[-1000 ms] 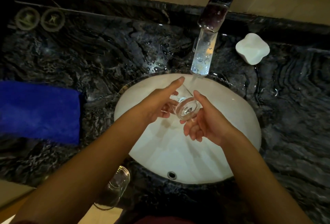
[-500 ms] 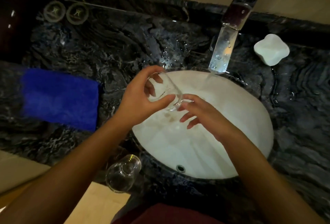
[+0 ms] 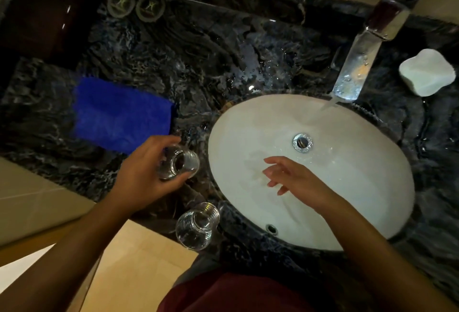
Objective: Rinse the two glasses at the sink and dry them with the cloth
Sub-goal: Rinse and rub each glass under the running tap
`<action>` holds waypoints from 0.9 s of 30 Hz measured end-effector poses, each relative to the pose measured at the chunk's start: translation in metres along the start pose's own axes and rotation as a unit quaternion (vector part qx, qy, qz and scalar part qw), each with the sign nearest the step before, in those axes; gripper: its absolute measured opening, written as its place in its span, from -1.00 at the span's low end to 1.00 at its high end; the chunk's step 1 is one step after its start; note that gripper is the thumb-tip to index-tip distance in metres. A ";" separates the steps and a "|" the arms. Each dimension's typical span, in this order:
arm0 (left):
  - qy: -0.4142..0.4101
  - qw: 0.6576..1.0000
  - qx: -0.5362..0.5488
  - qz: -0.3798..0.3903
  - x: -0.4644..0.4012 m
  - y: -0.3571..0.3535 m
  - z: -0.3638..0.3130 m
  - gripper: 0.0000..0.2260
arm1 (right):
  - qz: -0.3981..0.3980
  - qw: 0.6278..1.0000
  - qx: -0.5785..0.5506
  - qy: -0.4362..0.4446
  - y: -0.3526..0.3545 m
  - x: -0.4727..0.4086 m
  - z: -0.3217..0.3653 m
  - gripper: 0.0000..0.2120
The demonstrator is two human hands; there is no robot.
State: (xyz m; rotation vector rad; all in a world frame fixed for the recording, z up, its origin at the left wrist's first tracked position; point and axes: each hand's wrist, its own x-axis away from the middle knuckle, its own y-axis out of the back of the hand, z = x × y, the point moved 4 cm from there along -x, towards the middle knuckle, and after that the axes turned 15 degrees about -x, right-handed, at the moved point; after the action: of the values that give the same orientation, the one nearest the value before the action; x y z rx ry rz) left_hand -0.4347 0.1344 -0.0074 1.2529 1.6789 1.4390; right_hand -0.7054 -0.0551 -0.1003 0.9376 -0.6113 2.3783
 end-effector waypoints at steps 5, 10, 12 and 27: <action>0.008 1.000 -0.006 -0.002 0.021 -0.008 0.012 -0.34 | 0.119 0.981 0.132 0.080 -0.045 0.018 0.001 -0.57; 0.005 1.000 -0.016 -0.005 0.028 -0.011 0.012 -0.37 | 0.224 0.899 0.323 0.193 -0.103 0.029 0.007 -0.32; 0.006 1.000 -0.021 -0.001 0.029 -0.011 0.013 -0.36 | 0.243 0.884 0.345 0.202 -0.115 0.030 0.009 -0.25; 0.019 0.997 -0.063 0.037 0.034 -0.024 0.022 -0.30 | 0.218 0.873 0.342 0.269 -0.151 0.025 -0.010 -0.26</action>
State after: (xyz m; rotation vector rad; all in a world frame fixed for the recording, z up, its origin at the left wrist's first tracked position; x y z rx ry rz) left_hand -0.4344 0.1748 -0.0308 1.2359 1.5551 1.5958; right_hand -0.6355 0.0738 -0.0561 0.3301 0.3072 3.1634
